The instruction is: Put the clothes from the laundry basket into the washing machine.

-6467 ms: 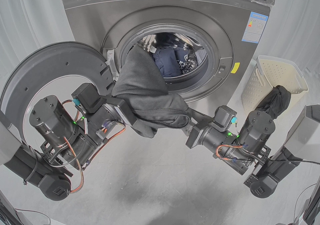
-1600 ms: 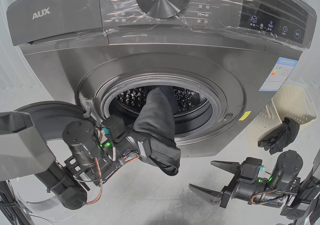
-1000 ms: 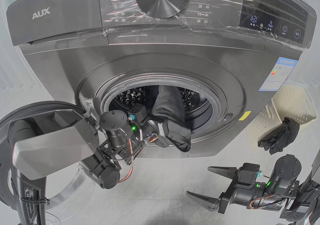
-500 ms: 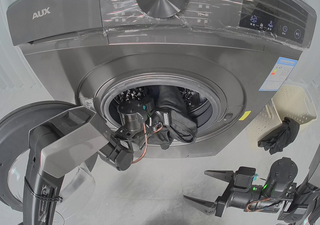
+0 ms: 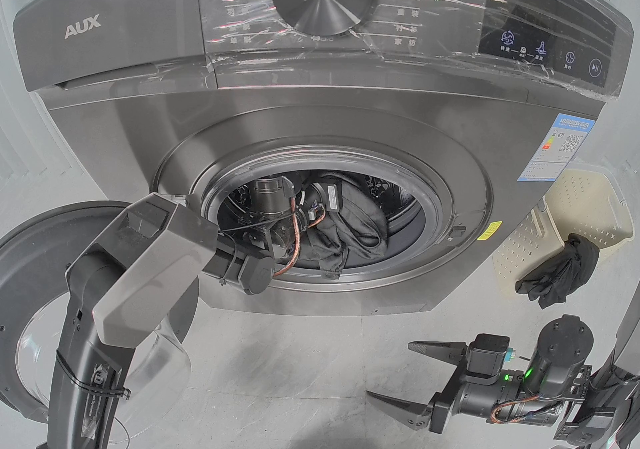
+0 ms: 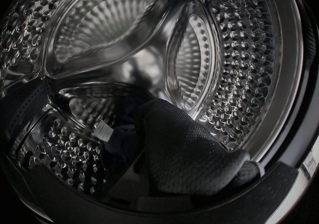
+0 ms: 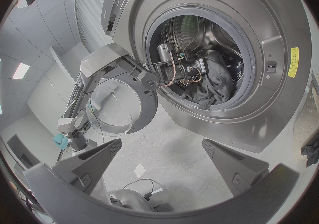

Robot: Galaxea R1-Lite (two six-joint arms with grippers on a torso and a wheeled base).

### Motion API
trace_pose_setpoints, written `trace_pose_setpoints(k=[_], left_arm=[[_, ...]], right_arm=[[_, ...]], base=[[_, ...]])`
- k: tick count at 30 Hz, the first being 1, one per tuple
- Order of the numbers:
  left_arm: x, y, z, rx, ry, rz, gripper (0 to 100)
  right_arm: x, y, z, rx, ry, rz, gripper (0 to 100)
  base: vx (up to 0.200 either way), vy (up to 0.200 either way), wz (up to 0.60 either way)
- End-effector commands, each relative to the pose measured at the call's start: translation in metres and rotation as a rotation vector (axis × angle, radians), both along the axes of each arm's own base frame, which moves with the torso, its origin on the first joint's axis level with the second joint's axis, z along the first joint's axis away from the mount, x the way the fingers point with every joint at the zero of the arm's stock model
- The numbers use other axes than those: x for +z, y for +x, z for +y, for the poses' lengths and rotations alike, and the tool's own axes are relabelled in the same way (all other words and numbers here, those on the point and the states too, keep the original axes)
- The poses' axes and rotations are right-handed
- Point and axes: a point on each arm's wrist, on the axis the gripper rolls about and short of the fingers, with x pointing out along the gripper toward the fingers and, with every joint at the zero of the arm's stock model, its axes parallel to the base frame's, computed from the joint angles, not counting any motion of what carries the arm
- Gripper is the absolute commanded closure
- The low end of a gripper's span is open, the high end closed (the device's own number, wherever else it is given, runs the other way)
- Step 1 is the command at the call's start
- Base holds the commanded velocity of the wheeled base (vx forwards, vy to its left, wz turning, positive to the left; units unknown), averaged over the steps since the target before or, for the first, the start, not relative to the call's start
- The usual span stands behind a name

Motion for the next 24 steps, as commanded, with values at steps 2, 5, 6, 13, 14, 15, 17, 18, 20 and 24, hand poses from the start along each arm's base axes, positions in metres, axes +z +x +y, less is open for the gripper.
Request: trace_pose_setpoints(k=[2,5,6,13,14,15,17,18,20,24], left_arm=[[-0.003,0.020,-0.007,0.043,-0.025,-0.029,100],[-0.001,0.023,-0.007,0.049,-0.032,-0.040,100],[-0.002,0.025,-0.004,0.055,-0.033,-0.038,100],[-0.002,0.026,0.006,0.068,-0.036,-0.019,0],[0.002,0.023,0.006,0.063,-0.047,-0.014,0],[0.003,0.019,0.005,0.057,-0.058,-0.005,0],[0.005,0.009,0.004,0.026,-0.079,0.036,0],[0.007,0.006,0.003,0.014,-0.086,0.044,0],[0.006,-0.002,0.001,-0.017,-0.077,0.068,0],[-0.003,-0.011,0.002,-0.028,-0.044,0.118,0]], right_arm=[[-0.001,0.001,-0.001,-0.006,-0.002,0.003,0],[-0.001,0.001,-0.001,-0.004,-0.002,0.003,0],[-0.001,0.000,0.000,-0.003,-0.002,0.003,0],[-0.003,0.003,0.001,-0.009,-0.009,0.009,0],[-0.003,0.003,0.001,-0.006,-0.009,0.009,0],[-0.003,0.003,0.001,-0.007,-0.008,0.008,0],[-0.003,0.004,0.002,-0.010,-0.005,0.005,0],[-0.003,0.004,0.002,-0.009,-0.005,0.005,0],[-0.002,0.005,0.003,-0.009,0.001,0.000,0],[-0.001,0.006,0.004,-0.009,0.005,-0.003,0]], base=[[0.000,0.000,0.00],[0.000,0.000,0.00],[0.000,0.000,0.00],[0.000,0.000,0.00],[0.000,0.000,0.00],[0.000,0.000,0.00],[0.000,0.000,0.00],[0.000,0.000,0.00],[0.000,0.000,0.00],[0.000,0.000,0.00]])
